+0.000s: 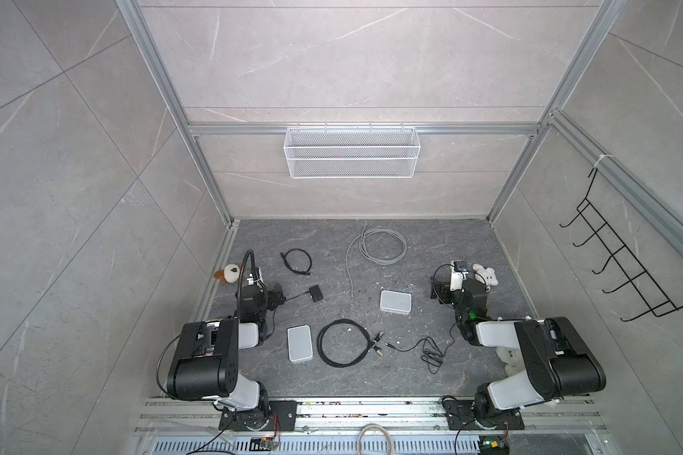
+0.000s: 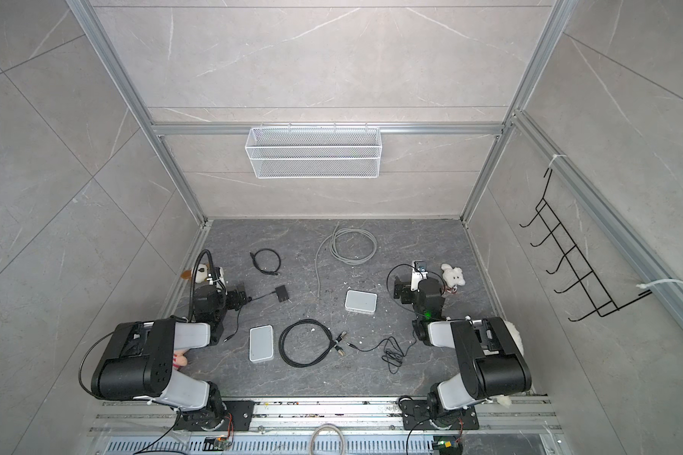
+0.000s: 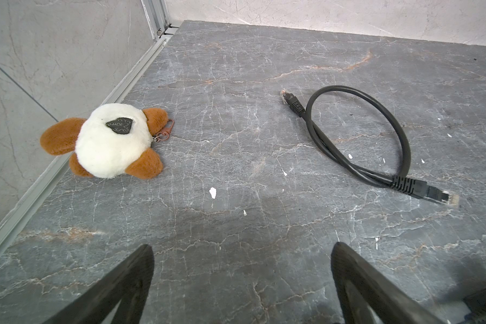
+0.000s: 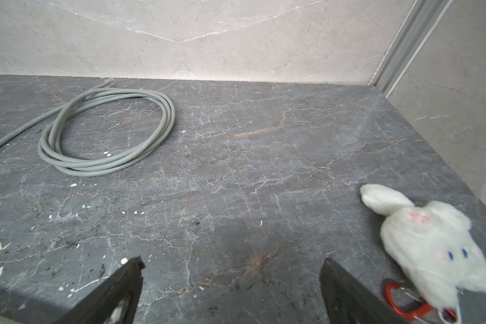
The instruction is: Insert the plug into the switch port
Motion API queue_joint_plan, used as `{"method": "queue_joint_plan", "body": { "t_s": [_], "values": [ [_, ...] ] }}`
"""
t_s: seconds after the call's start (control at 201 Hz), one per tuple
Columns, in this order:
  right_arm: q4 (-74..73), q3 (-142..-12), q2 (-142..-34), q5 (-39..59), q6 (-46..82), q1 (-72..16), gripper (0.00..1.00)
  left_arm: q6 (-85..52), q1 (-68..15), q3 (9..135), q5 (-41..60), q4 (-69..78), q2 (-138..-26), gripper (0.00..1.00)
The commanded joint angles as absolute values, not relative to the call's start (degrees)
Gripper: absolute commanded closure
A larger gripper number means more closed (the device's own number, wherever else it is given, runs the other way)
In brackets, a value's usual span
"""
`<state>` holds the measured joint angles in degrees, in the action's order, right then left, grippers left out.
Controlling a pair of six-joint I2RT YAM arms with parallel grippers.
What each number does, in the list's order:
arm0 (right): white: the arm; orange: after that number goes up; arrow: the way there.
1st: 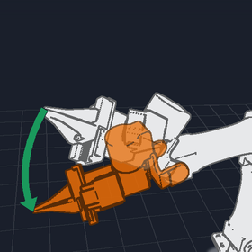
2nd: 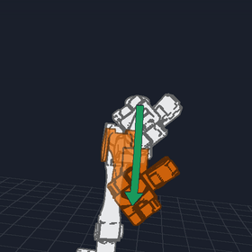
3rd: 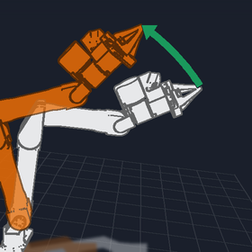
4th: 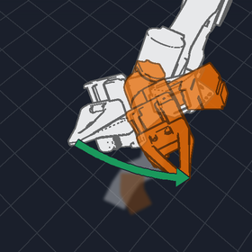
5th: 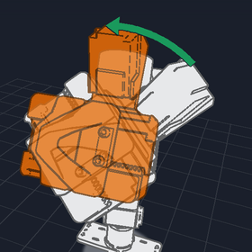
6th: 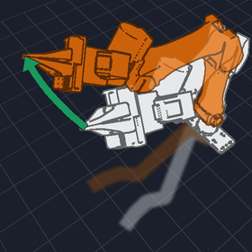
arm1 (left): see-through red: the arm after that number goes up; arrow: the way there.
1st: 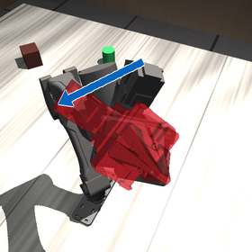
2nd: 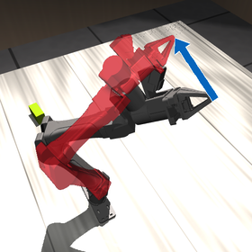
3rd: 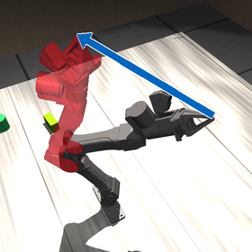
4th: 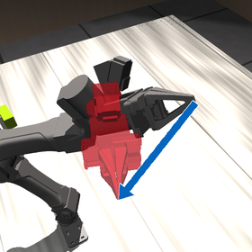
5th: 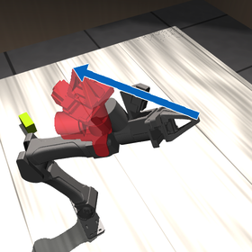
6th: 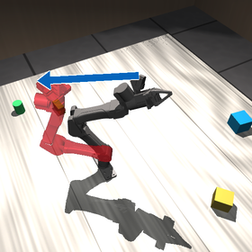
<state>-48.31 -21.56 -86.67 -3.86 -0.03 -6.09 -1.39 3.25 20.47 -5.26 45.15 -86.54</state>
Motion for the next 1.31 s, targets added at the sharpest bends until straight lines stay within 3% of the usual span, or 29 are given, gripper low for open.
{"method": "queue_joint_plan", "body": {
  "t_s": [0.0,0.114,0.309,0.413,0.503,0.597,0.747,0.796,0.881,1.0,1.105,1.304],
  "values": [
    [-48.7,-21.4,-86.8,-3.8,-0.4,-6.1,0.01,-1.7,3.5,21.6,-4.9,45.9,-85.0,0.00],
    [-47.7,-21.7,-85.2,-6.9,0.0,-6.3,0.00,-3.8,3.4,25.1,-10.7,35.6,-80.8,0.00],
    [-12.4,-36.2,-77.1,-12.1,8.1,-6.5,0.02,-3.9,2.8,35.6,-9.7,12.7,-73.5,0.00],
    [2.0,-44.6,-77.9,-4.7,17.8,-6.4,0.11,-6.4,-1.6,41.2,-9.2,1.7,-69.6,0.00],
    [8.1,-48.6,-81.0,2.1,23.1,-6.4,0.17,-7.0,-11.2,43.6,-17.2,-2.8,-67.9,0.00],
    [10.6,-49.5,-82.6,7.8,26.9,-7.6,0.21,-9.9,-20.7,47.0,-21.2,-7.3,-69.0,0.01],
    [14.1,-49.5,-83.7,9.9,28.8,-14.6,0.23,-22.1,-28.6,53.0,-13.5,-11.1,-78.2,0.08],
    [14.4,-48.9,-84.1,10.3,30.3,-16.1,0.28,-25.1,-31.7,54.9,-12.3,-10.9,-82.2,0.09],
    [13.6,-47.2,-85.7,10.6,31.9,-16.9,0.35,-27.9,-36.9,58.3,-10.8,-10.4,-88.9,0.11],
    [11.7,-45.1,-87.2,9.7,32.1,-17.0,0.36,-28.3,-43.8,63.1,-8.8,-9.1,-97.8,0.14],
    [9.5,-44.0,-88.0,10.9,32.4,-16.9,0.41,-29.6,-46.8,66.3,-9.7,-9.2,-102.6,0.17],
    [6.8,-42.7,-89.6,15.7,33.5,-16.9,0.48,-31.0,-48.0,69.0,-1.6,-6.0,-108.6,0.23]
  ]
}}
